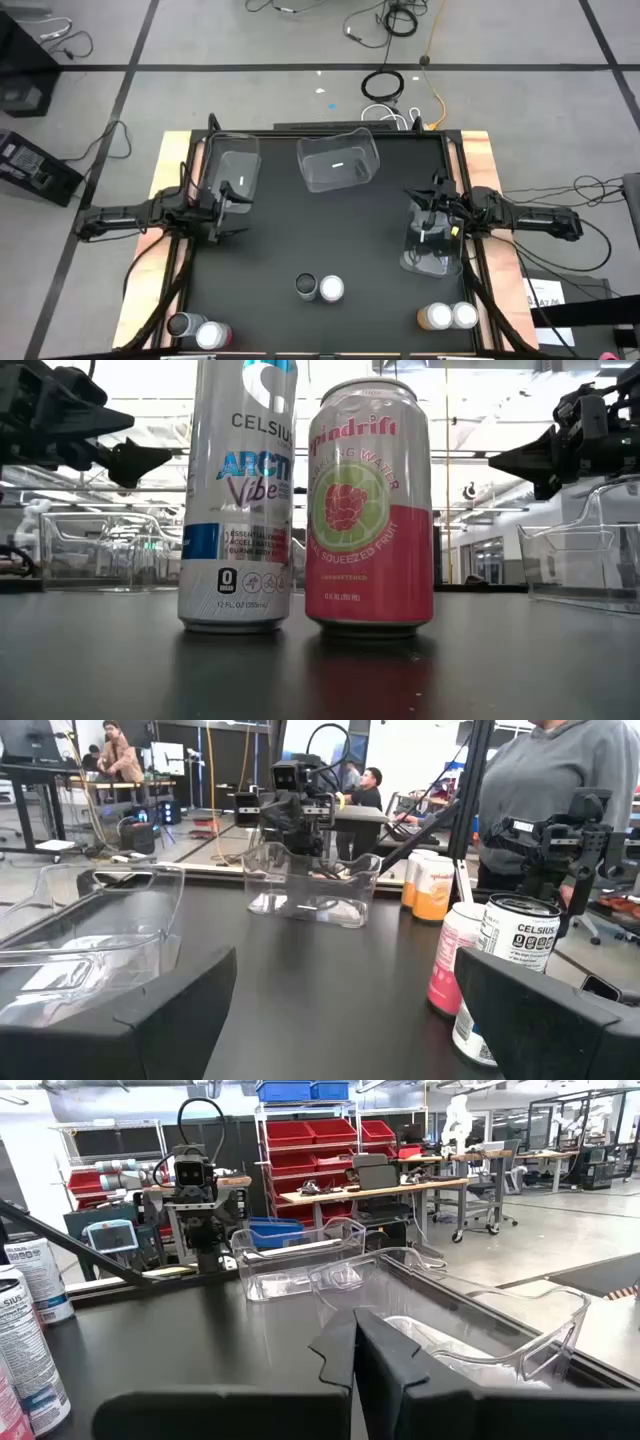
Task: Sort soda cans
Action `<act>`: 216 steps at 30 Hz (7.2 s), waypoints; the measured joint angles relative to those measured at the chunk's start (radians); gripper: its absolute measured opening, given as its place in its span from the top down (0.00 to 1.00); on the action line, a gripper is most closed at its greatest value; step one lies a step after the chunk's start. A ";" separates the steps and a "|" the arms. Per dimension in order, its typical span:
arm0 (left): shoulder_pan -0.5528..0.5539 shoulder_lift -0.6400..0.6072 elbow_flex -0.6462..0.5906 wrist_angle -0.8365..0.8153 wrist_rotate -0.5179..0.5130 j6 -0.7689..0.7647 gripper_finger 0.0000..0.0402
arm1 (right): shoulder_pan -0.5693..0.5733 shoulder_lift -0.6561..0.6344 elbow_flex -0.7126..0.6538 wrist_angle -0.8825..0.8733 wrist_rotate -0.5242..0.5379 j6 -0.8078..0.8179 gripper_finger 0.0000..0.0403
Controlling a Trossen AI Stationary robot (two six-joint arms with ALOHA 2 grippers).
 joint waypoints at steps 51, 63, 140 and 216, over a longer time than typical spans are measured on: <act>0.000 0.000 0.000 0.000 0.000 0.000 0.05 | 0.000 0.000 0.000 0.000 0.000 0.000 1.00; 0.000 0.000 0.000 0.000 0.000 0.000 0.05 | 0.000 0.000 0.000 0.000 0.000 0.014 1.00; 0.000 0.000 0.000 0.000 0.000 0.000 0.04 | -0.019 1.173 0.676 -0.071 0.026 0.337 1.00; 0.000 0.001 0.000 0.000 0.000 0.000 0.04 | -0.227 1.727 1.325 -0.729 -0.184 -0.131 0.68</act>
